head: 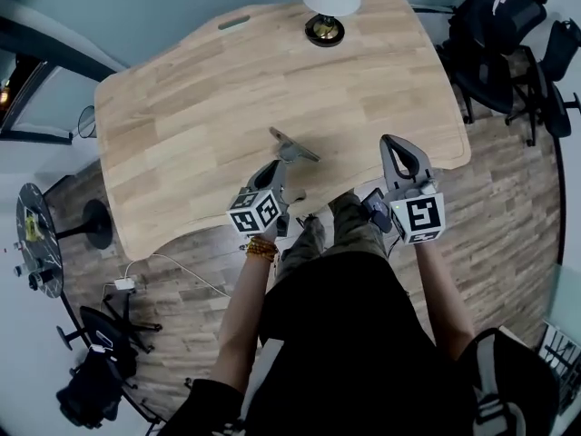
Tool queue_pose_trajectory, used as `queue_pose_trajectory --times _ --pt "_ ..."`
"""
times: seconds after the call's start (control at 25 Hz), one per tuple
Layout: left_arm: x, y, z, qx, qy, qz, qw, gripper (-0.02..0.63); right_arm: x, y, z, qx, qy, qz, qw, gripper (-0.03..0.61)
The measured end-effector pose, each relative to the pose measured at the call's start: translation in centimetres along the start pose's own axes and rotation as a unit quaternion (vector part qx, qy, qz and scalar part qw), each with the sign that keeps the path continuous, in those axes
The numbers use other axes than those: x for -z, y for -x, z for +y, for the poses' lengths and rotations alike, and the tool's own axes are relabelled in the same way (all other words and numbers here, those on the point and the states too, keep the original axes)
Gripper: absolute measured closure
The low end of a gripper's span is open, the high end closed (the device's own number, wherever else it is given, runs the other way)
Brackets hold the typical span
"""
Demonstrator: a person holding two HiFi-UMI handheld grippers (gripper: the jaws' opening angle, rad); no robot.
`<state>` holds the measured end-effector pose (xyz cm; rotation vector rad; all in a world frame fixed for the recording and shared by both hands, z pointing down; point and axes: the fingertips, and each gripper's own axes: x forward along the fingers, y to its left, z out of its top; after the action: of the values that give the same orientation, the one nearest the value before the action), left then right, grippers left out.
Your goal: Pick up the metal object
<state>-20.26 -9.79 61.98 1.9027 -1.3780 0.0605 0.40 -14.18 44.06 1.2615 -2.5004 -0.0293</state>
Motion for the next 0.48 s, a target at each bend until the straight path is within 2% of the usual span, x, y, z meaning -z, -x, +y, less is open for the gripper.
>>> queue_pose_trajectory --times 0.12,0.24,0.28,0.4,0.48 --pt "0.6 -1.4 1.2 0.015 0.074 0.005 0.9971 0.591 0.5 -0.6 -0.1 -0.003 -0.003 0.013 1.0 0.574" --pt "1.5 -2.6 2.4 0.017 0.125 0.012 0.9919 0.584 0.8 -1.0 -0.4 0.003 -0.008 0.013 1.0 0.574" --pt "1.9 -2.9 2.7 0.02 0.139 0.016 0.99 0.572 0.9 -1.1 -0.4 0.005 -0.01 0.012 1.0 0.574" --pt "3.0 -3.7 2.9 0.041 0.189 0.029 0.9806 0.471 0.9 -1.3 -0.6 0.011 -0.011 0.006 1.0 0.574" --pt "3.4 -4.0 3.0 0.049 0.216 0.034 0.9745 0.463 1.1 -1.3 -0.6 0.013 -0.013 0.011 1.0 0.574"
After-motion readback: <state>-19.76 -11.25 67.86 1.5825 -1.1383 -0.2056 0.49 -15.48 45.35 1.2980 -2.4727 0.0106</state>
